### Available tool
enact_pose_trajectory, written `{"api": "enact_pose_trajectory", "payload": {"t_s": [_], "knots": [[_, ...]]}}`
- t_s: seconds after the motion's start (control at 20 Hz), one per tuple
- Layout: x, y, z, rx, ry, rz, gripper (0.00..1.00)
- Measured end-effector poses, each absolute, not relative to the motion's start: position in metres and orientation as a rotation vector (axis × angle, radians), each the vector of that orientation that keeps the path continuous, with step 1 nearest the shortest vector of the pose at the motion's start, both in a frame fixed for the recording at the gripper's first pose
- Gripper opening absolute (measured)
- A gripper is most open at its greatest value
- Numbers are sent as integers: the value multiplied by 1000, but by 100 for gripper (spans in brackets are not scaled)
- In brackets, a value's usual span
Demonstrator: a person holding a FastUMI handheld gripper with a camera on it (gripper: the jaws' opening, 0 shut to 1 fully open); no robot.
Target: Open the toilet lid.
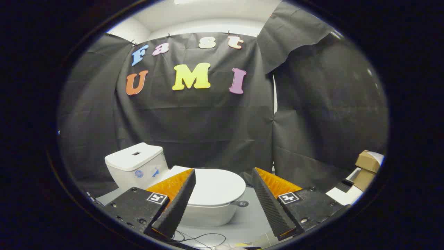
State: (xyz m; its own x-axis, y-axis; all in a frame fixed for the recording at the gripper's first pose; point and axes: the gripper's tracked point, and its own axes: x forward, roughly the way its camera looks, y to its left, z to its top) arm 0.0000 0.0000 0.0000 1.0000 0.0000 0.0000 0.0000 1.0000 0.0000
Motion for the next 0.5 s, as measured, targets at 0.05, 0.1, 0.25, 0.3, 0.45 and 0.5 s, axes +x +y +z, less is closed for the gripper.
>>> {"api": "enact_pose_trajectory", "payload": {"t_s": [0.05,0.1,0.25,0.3,0.45,0.5], "knots": [[1,-1,-2,1,1,-1,100],[1,-2,-2,0,1,-2,100],[1,-5,-2,2,1,-10,100],[1,-6,0,3,-2,-12,100],[2,-6,2,7,-7,-13,100],[1,-6,6,11,-13,-12,100]]}}
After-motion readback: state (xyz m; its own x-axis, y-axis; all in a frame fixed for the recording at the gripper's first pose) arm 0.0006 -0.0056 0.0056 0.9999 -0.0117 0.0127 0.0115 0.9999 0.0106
